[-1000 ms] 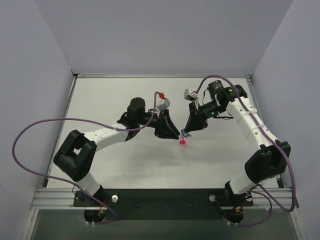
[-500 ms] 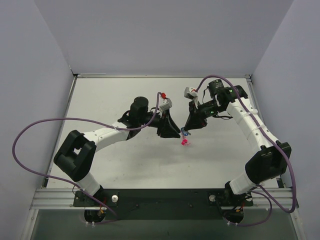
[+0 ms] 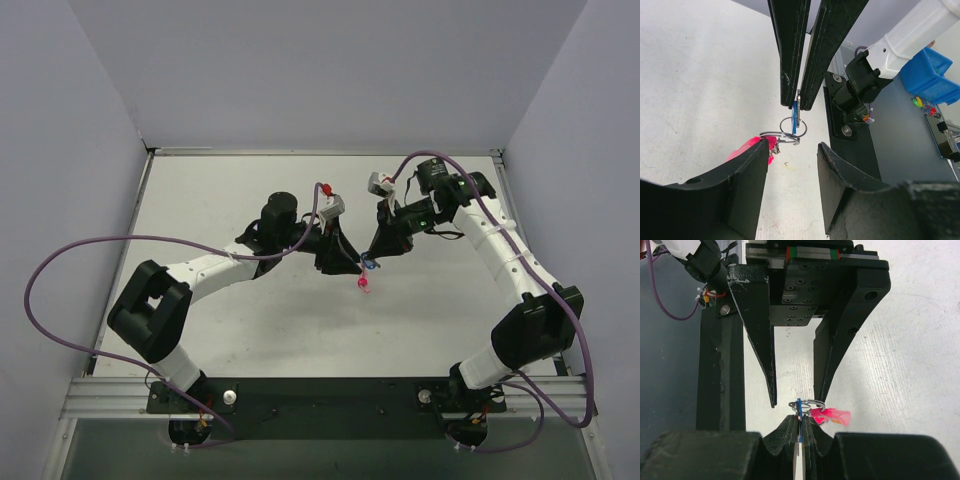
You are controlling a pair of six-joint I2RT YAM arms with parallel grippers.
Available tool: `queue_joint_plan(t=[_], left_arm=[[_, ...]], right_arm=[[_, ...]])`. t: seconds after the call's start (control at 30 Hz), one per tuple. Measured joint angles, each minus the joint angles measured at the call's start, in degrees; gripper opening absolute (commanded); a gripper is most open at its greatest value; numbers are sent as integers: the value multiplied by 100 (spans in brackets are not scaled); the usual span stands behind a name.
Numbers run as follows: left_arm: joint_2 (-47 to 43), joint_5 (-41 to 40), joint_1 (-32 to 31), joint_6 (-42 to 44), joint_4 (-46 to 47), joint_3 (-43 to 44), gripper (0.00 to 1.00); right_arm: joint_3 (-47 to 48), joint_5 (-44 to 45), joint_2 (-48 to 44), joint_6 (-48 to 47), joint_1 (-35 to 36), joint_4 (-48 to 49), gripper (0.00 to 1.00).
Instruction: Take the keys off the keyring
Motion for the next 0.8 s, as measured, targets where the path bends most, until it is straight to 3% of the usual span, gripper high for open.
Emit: queue_joint_plan(t=[0.4,0.57,0.8], left_arm=[[0,-13,-59,-96,9,79,51],[0,-26,-57,-94,-4,83,43],[33,-70,-59,-72,-98,146,18]], right_arm=[[-98,142,-11,177,4,175,0],[-107,151,-13,234,4,225,0],[-118,151,-90,293,4,229,0]])
